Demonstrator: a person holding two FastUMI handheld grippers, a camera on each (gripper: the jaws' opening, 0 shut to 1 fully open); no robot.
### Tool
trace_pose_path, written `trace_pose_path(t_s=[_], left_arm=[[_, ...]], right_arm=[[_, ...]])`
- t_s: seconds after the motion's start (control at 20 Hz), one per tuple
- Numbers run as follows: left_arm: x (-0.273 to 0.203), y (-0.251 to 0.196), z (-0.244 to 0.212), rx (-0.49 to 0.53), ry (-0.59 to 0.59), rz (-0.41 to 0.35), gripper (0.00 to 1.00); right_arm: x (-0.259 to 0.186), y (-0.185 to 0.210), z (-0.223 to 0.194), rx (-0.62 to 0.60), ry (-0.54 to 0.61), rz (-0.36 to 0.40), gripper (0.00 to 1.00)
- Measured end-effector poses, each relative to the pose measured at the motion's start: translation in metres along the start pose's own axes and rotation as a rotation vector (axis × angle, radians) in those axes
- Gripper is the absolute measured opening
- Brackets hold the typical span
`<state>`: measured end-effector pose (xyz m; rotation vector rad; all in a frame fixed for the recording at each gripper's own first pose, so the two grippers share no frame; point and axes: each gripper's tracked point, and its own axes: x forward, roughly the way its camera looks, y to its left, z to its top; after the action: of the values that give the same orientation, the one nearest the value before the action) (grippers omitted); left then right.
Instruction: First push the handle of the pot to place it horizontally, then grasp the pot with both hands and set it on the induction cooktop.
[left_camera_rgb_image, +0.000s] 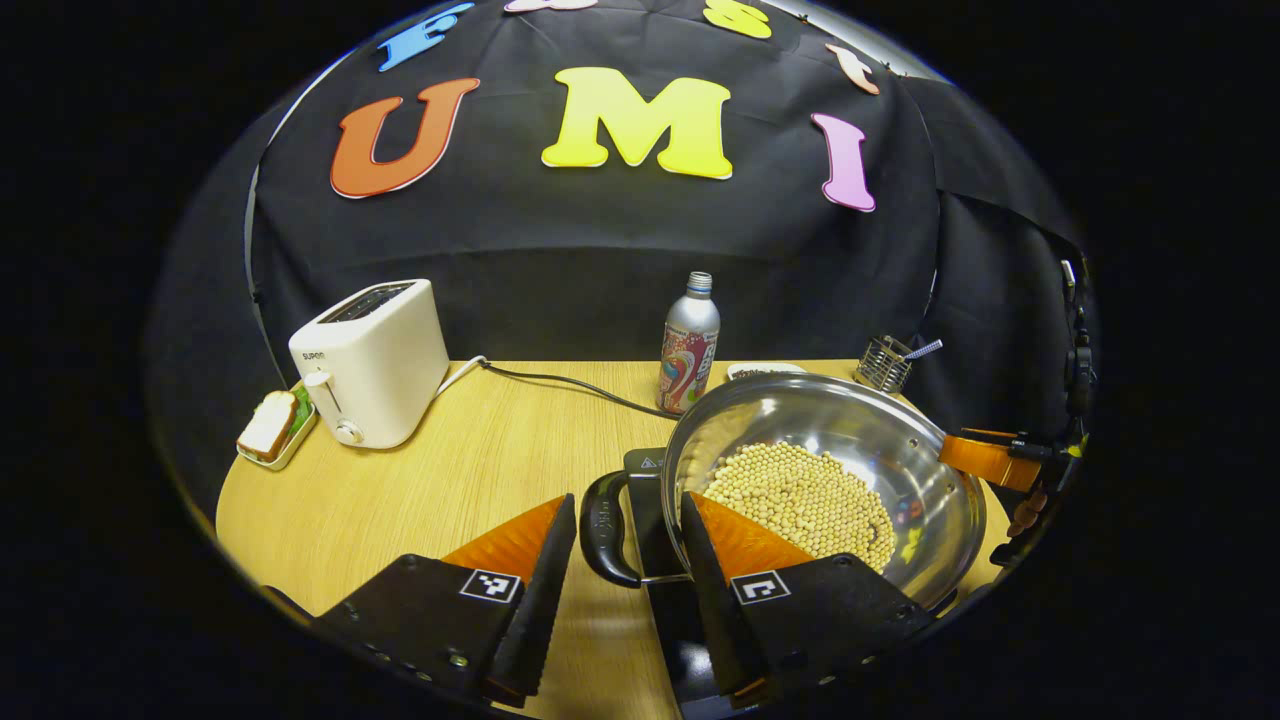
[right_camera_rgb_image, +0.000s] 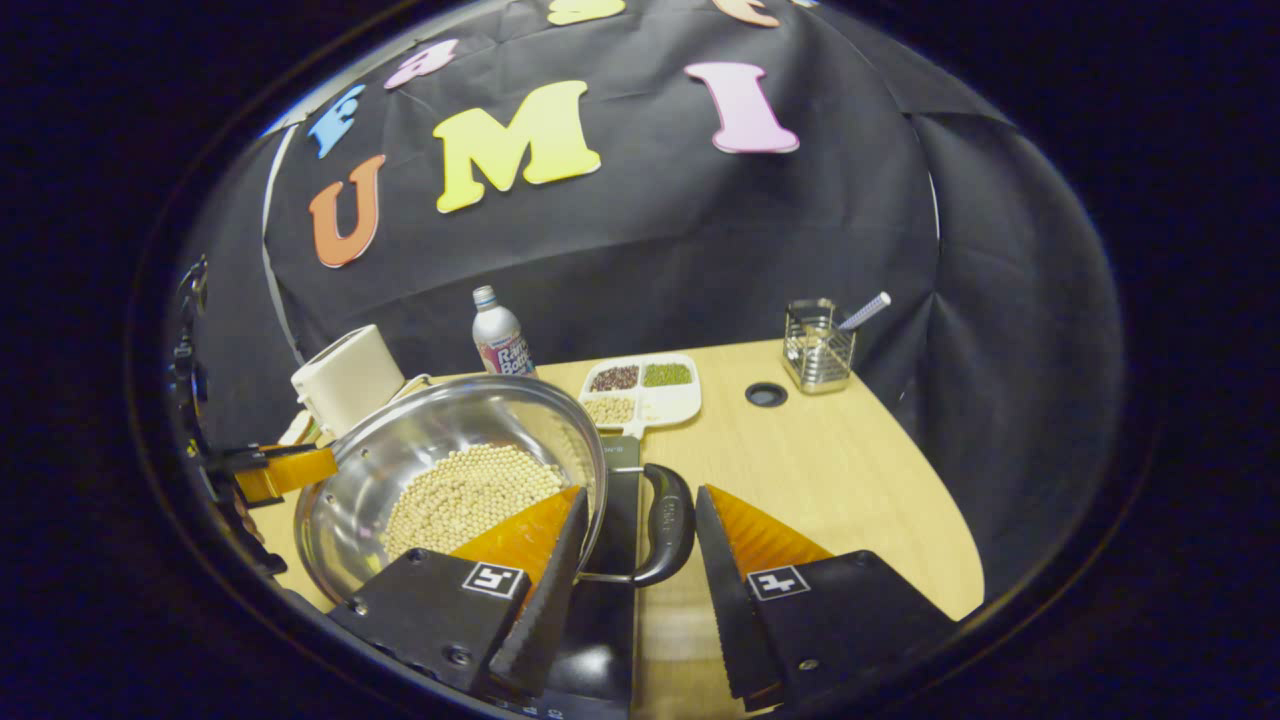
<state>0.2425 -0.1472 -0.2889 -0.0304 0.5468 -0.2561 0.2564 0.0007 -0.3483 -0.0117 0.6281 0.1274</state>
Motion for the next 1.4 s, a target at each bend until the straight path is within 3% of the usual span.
trace_pose_path(t_s=[0.1,0.15,0.2,0.3,0.5,0.8,1.15,1.4], left_arm=[[-0.012,0.005,0.004,-0.028,-0.038,0.012,0.65],[-0.021,0.009,0.006,-0.043,-0.058,0.023,0.73],[-0.028,0.011,0.007,-0.060,-0.075,0.032,0.86],[-0.042,0.008,0.009,-0.092,-0.115,0.028,0.90],[-0.081,0.025,0.007,-0.085,-0.165,0.077,0.95],[-0.142,0.042,0.011,-0.045,-0.233,0.140,0.96],[-0.213,0.040,0.024,0.043,-0.392,0.204,0.96],[-0.258,0.022,0.026,0.040,-0.417,0.193,0.95]], right_arm=[[-0.013,-0.005,0.012,-0.091,-0.086,-0.059,0.74],[-0.022,-0.002,0.017,-0.123,-0.121,-0.072,0.83],[-0.032,0.004,0.021,-0.150,-0.150,-0.070,0.87],[-0.053,0.022,0.023,-0.185,-0.179,-0.039,0.96],[-0.077,0.027,0.017,-0.212,-0.184,-0.094,0.99],[-0.121,0.038,0.002,-0.111,-0.196,-0.064,1.00],[-0.190,0.039,0.009,-0.066,-0.327,-0.088,1.00],[-0.252,0.035,0.021,-0.046,-0.421,-0.128,1.00]])
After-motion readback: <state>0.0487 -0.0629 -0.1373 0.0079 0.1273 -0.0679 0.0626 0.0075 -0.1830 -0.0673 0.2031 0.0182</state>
